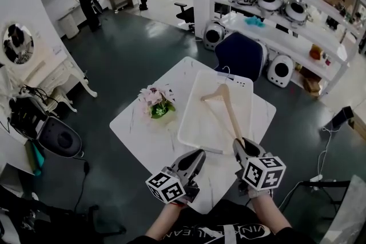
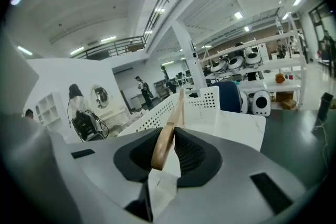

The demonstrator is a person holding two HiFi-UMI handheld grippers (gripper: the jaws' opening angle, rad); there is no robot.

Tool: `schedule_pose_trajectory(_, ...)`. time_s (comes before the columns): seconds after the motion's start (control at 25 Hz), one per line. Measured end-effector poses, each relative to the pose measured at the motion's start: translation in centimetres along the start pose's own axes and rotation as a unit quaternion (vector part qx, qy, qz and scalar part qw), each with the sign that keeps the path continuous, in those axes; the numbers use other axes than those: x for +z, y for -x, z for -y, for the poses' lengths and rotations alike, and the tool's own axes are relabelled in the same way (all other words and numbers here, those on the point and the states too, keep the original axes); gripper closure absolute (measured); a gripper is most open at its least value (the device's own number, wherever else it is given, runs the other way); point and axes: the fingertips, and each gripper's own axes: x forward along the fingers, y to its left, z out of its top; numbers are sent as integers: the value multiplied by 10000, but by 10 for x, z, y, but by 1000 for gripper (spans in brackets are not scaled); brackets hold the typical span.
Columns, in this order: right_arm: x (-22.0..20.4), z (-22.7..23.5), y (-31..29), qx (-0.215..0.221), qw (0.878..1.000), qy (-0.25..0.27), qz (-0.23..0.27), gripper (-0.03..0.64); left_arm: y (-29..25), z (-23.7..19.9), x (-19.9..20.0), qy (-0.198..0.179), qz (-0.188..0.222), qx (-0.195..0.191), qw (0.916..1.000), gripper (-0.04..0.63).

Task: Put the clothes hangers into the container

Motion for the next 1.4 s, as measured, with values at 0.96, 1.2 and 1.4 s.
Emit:
schedule_pose_trajectory(0.96,11,37,3,-241,9858,-1616,377,538,-9,6,-3,-19,-123,-109,9999,574)
schedule_pose_trajectory(1.2,8,41,4,-296,9845,-1692,354,538,-9,7,-3,-4,-106,-124,9999,574)
schedule_pose_trajectory(1.4,7,44,5,-293,9839,-1728,352,538,-8,7,-5,34,-97,-122,9999,574)
